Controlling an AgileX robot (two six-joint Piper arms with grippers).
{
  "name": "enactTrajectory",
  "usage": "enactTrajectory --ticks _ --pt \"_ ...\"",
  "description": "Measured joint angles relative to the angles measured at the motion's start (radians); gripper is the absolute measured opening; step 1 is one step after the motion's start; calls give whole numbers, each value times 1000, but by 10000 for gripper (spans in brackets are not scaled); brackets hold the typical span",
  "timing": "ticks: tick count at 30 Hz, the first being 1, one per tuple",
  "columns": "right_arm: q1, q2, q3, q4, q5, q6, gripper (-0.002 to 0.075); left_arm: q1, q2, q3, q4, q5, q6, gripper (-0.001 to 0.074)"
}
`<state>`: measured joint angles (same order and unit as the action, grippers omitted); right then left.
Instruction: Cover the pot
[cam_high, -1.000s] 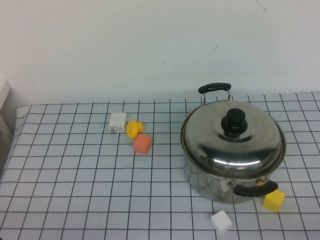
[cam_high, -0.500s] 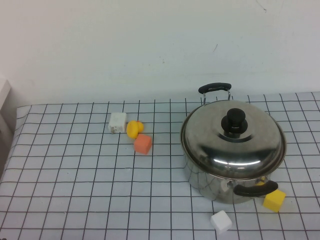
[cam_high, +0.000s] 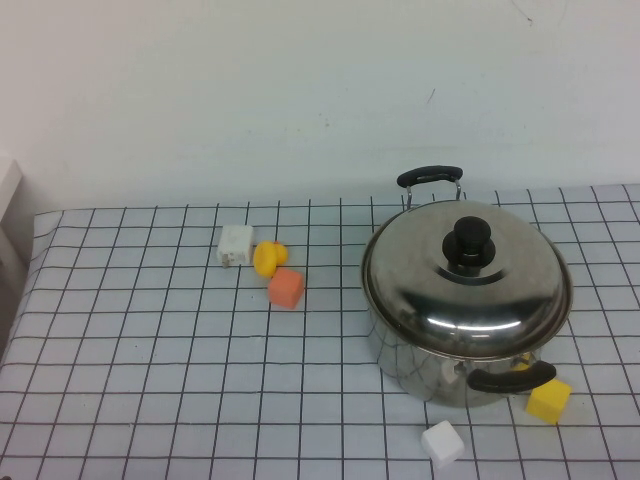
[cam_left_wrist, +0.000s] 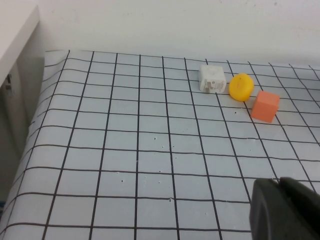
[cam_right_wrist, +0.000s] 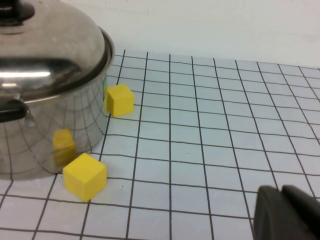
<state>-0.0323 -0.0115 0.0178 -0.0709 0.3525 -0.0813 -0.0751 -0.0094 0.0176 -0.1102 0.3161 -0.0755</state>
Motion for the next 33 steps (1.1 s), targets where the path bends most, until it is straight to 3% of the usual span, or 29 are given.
enactTrajectory --ticks 33 --pt "0 0 0 0 0 0 11 19 -2 0 -3 2 3 -1"
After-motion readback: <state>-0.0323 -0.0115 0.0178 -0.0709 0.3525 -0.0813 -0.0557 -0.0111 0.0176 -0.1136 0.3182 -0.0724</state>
